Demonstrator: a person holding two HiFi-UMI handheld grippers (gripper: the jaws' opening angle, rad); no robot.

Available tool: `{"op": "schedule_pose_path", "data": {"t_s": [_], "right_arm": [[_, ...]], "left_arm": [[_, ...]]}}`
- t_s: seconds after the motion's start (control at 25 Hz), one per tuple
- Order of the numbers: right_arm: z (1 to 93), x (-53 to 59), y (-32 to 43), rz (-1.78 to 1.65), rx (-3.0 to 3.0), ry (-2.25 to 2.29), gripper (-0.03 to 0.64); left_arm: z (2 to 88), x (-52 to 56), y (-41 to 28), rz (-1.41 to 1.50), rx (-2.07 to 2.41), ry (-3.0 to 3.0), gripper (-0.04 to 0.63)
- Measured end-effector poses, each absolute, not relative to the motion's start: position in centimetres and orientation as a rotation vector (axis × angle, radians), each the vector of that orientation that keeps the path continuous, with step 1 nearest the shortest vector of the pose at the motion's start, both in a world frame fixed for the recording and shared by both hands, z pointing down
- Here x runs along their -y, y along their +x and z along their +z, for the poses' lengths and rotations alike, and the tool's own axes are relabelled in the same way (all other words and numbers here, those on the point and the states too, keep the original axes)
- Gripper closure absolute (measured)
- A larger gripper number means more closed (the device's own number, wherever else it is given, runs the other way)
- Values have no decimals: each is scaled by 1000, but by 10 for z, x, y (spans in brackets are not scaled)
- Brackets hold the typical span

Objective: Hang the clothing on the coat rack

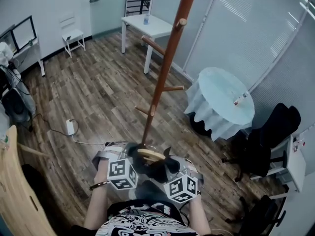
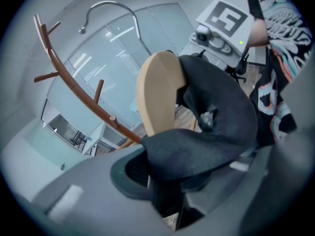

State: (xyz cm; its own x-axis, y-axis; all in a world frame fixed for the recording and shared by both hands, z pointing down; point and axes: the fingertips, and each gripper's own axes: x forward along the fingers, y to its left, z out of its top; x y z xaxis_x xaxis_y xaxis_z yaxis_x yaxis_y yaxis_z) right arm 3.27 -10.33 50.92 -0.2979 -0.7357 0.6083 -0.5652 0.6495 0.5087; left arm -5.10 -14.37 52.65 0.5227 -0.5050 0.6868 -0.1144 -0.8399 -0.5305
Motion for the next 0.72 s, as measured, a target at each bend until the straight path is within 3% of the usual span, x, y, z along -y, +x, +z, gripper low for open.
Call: {"op": "schedule_pose_path", "data": {"t_s": [0.72], "right_arm": [[541,170,50,-162,2032,977,595]], "left_arm": [[560,211,-32,-1335,-439,-2361,509]]}}
